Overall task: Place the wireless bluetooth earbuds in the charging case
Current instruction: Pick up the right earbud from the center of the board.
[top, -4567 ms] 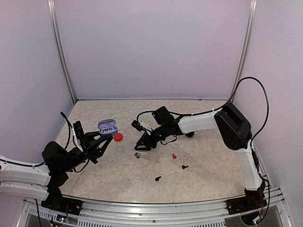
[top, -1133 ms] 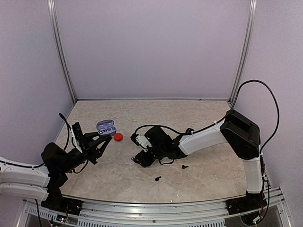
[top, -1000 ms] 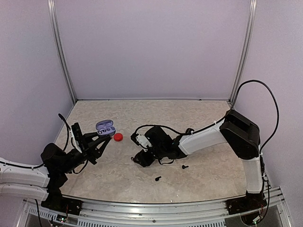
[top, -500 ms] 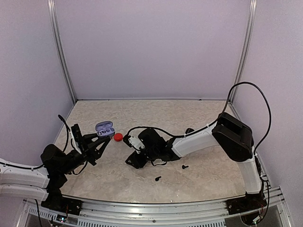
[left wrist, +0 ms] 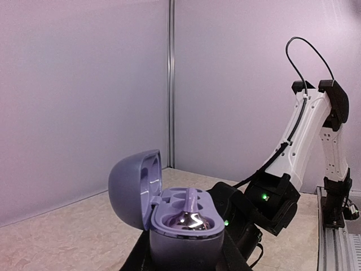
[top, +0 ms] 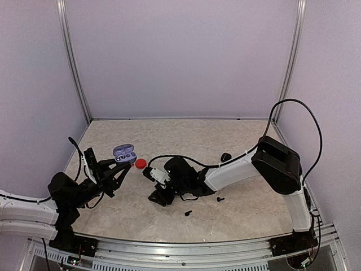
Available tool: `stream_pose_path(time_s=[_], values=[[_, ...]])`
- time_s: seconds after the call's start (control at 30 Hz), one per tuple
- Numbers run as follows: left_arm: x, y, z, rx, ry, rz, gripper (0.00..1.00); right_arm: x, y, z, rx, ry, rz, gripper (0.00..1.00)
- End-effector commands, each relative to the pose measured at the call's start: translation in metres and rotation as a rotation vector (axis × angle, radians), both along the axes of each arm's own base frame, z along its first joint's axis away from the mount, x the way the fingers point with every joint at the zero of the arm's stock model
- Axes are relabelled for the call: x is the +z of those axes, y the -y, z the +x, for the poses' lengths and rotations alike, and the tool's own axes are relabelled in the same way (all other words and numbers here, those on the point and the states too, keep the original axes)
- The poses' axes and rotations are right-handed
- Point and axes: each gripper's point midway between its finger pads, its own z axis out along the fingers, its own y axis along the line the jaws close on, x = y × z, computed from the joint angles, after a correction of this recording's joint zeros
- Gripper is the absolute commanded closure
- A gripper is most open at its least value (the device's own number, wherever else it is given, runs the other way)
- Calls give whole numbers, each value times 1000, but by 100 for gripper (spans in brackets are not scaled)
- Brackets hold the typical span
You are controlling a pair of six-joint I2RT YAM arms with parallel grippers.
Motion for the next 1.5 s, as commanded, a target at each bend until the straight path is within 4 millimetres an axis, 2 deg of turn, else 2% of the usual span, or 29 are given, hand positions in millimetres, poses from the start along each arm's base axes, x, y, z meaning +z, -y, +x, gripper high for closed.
stream_pose_path(time_s=[0.0, 0.17, 0.43, 0.57, 0.9, 1.13, 1.23, 1.47], values=[[4, -3, 0, 14, 26, -8, 100, -18, 27, -1, -15, 0, -83, 36], [4, -3, 1, 15, 25, -4, 100, -22, 39, 1, -20, -9, -90, 40], [3, -1, 2, 15, 24, -1, 100, -30, 33, 0, -21, -44, -91, 49], [2, -1, 3, 19, 23, 3, 100, -36, 38, 4, -53, -34, -119, 54], [2, -2, 4, 26, 20, 4, 100, -29, 42, 12, -94, -20, -123, 64], [1, -2, 4, 26, 20, 2, 100, -29, 39, 11, -82, -32, -116, 66], [2, -2, 4, 27, 21, 2, 100, -24, 38, 8, -64, -33, -104, 67], [0, -2, 4, 27, 19, 7, 100, 10, 40, 6, -36, -16, -51, 68]])
